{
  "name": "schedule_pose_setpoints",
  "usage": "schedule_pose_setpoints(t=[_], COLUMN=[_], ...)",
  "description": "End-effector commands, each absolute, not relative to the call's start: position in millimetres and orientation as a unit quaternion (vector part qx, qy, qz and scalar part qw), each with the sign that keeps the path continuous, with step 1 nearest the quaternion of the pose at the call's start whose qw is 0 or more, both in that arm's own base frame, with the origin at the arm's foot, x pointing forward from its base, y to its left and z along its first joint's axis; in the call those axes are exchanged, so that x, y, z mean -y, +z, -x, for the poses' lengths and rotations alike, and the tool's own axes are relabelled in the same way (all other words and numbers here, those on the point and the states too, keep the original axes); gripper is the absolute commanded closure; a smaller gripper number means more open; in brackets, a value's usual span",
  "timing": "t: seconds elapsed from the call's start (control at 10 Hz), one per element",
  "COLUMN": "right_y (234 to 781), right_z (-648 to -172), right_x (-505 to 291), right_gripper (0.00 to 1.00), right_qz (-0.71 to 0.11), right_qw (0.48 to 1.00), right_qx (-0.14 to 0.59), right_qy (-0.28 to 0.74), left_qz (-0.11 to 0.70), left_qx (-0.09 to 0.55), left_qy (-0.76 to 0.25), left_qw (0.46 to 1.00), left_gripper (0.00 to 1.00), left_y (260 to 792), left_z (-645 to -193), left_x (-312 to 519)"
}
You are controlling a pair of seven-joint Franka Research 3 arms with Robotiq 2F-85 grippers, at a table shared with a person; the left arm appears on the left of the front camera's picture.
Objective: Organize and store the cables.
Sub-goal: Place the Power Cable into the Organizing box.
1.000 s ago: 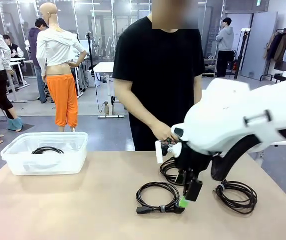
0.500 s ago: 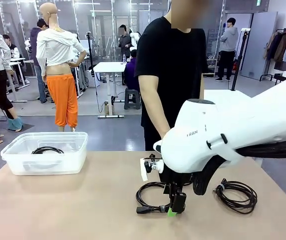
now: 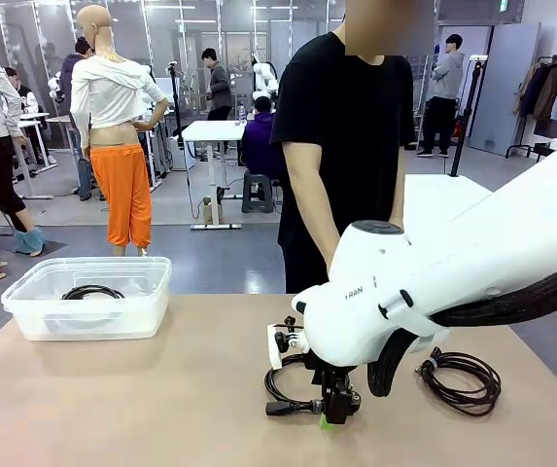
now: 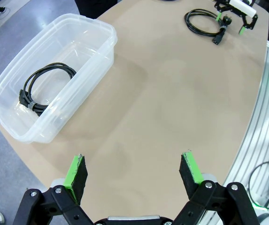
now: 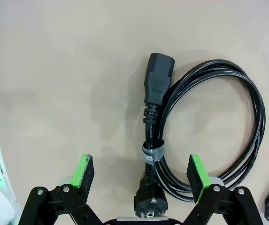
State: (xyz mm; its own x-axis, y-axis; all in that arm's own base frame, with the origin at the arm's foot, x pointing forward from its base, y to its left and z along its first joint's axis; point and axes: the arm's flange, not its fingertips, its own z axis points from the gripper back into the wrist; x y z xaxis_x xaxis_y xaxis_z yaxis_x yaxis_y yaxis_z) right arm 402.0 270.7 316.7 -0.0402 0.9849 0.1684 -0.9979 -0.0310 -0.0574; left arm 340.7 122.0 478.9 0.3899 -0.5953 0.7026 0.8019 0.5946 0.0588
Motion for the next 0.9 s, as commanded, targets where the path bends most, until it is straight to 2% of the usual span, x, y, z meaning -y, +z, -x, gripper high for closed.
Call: schedule_pose_setpoints(t=[0.0, 0.1, 0.2, 0.4, 0.5, 0.7, 0.8], right_y=[309, 307, 304, 298, 298, 301, 304], right_z=[-414, -416, -419, -425, -426, -428, -428], right_x=[-278, -279, -279, -281, -283, -286, -287], right_gripper=[0.0, 0.06, 0.29, 0.89, 1.0, 1.0, 0.97], right_qz=[-0.028, -0.03, -0.029, -0.031, -0.03, -0.027, -0.02], right_qw=[0.685, 0.685, 0.683, 0.678, 0.676, 0.678, 0.68], right_qx=[0.08, 0.077, 0.072, 0.067, 0.064, 0.06, 0.054], right_qy=[0.724, 0.724, 0.727, 0.731, 0.733, 0.732, 0.731], left_qz=[0.14, 0.14, 0.14, 0.14, 0.14, 0.14, 0.14], left_qx=[0.349, 0.349, 0.349, 0.349, 0.349, 0.349, 0.349], left_qy=[-0.42, -0.42, -0.42, -0.42, -0.42, -0.42, -0.42], left_qw=[0.826, 0.826, 0.826, 0.826, 0.826, 0.826, 0.826], left_gripper=[0.0, 0.0, 0.0, 0.0, 0.0, 0.0, 0.0], left_y=[479, 479, 479, 479, 479, 479, 479], left_z=[-343, -343, -343, -343, -343, -343, -343], left_x=[-121, -121, -121, -121, -121, -121, -121])
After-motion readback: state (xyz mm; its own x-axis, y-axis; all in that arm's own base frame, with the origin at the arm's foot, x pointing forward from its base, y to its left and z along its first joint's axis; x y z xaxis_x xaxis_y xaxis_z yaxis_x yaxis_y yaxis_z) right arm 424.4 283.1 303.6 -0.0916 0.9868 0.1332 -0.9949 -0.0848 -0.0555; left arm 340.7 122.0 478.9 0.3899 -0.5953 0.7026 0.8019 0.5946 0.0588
